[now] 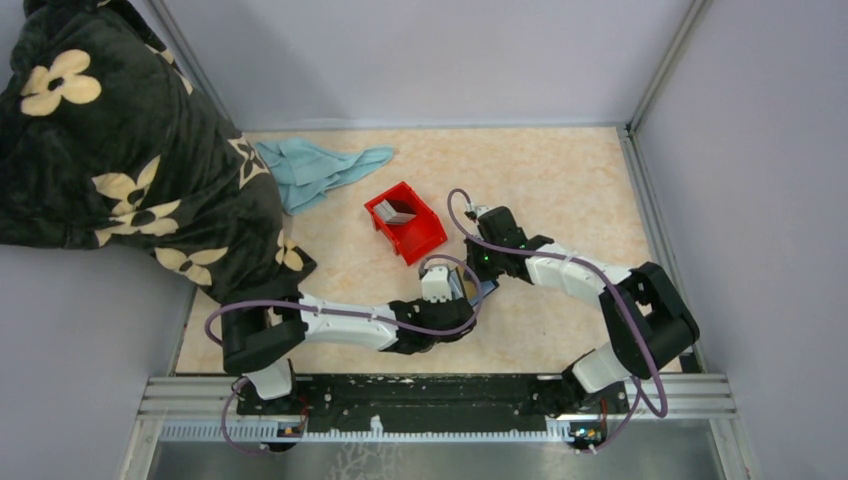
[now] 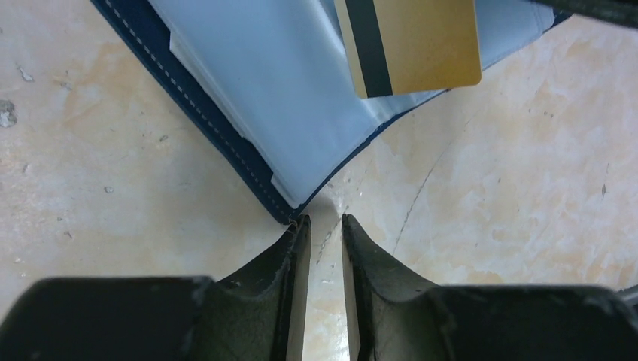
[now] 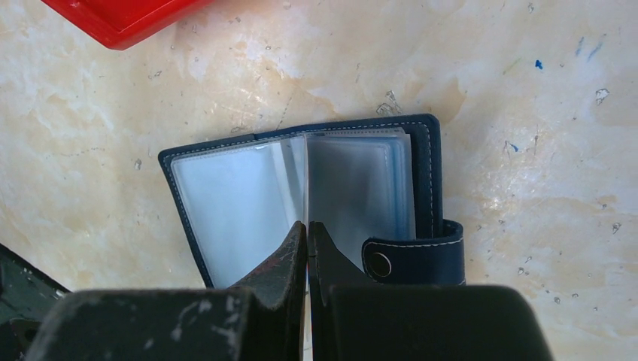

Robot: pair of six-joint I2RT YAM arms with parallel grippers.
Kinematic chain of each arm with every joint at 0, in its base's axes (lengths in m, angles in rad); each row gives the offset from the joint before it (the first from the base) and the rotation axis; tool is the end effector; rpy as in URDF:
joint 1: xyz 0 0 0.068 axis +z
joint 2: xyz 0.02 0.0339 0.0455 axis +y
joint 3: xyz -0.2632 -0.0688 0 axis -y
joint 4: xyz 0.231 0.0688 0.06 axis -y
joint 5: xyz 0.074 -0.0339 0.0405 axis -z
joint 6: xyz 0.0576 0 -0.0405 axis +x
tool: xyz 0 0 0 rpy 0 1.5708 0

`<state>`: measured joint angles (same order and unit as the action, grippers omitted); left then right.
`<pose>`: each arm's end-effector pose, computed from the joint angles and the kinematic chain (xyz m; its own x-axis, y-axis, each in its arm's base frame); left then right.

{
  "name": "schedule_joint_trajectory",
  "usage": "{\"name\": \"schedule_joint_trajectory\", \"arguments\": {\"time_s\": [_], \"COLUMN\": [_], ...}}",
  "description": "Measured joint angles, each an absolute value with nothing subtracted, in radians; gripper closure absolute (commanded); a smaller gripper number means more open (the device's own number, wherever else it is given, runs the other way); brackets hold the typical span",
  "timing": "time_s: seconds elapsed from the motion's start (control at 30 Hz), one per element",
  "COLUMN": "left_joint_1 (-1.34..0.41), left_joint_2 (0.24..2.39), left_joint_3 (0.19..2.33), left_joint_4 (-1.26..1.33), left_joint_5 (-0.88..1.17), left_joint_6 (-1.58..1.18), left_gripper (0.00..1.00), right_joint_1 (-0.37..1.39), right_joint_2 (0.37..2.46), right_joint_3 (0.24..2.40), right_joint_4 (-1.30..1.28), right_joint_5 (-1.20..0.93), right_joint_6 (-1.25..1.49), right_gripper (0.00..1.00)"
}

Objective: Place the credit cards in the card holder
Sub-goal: Insert the credit card into the card holder.

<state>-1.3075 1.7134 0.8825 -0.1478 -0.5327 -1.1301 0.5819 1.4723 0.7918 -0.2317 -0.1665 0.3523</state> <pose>0.1132 -0.3076 0.1413 -0.7777 -0.1085 -0.6192 0.1280 0.9370 -0.3250 0.2383 0.1682 0.1733 -0.8364 -0.1429 -0.5292 -0.3603 0.8709 0.3342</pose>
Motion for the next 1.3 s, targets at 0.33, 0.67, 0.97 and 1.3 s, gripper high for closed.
{"name": "schedule_joint_trajectory", "arguments": {"time_s": [0.33,0.67,0.97,1.3], "left_joint_1": [-1.295,-1.24,-1.216,-1.214], "left_joint_2": [1.723,1.688,1.641,1.534], "left_joint_3": [0.883,0.842,0.8,0.725], "left_joint_4": [-0.146,-0.146,-0.183,-0.293], "left_joint_5": [-0.575,-0.606,-0.628,-0.64], "left_joint_6": [-1.152,-1.155,-1.152,-1.154], "left_gripper": [0.7,0.7,0.68,0.64], "right_joint_1": [0.587,0.588,0.589,0.593], "right_joint_2": [1.471,1.457,1.457,1.457], "right_joint_3": [0.792,0.78,0.78,0.78], "right_joint_4": [-0.239,-0.249,-0.249,-0.249], "right_joint_5": [-0.152,-0.152,-0.153,-0.153], "right_joint_6": [0.354,0.363,0.363,0.363], "right_gripper": [1.0,1.0,1.0,1.0]}}
